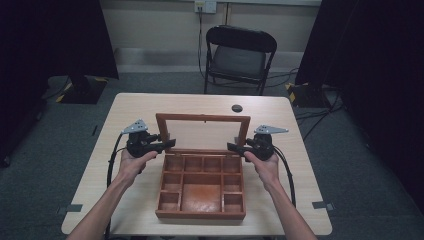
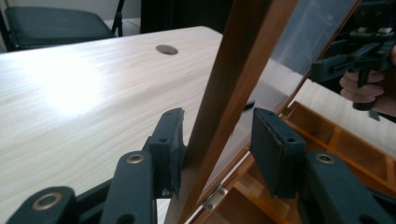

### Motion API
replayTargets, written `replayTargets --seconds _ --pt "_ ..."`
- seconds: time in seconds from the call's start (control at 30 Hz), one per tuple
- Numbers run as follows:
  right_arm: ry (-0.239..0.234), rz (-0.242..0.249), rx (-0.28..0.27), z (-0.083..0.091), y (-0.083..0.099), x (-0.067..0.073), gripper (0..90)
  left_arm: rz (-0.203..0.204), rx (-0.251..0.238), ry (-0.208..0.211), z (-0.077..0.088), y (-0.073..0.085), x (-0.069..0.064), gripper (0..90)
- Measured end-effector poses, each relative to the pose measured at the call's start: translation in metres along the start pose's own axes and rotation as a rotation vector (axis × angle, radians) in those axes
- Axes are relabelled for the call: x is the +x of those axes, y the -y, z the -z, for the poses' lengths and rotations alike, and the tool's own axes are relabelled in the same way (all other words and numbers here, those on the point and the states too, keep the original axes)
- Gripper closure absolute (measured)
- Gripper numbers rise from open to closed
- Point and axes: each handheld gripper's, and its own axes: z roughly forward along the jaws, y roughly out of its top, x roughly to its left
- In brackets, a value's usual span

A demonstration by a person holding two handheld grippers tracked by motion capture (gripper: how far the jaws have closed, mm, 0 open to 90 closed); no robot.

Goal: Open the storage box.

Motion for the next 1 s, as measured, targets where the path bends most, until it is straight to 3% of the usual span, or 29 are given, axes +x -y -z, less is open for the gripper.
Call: replayTargets --seconds 0.23,0.53,1.0 --pt "0.012 -0.012 0.0 -0.002 0.002 -0.005 49.2 0.012 0.014 -0.014 -0.002 0.005 0.004 54.6" --pt "0.024 -0.02 0.002 -0.005 0.003 -0.006 47.8 -0.002 0.045 -0.036 -0.007 0.009 0.005 54.6" --pt "0.048 -0.03 0.023 -0.01 0.006 -0.011 44.7 0.038 0.078 -0.067 -0.009 0.015 0.014 57.7"
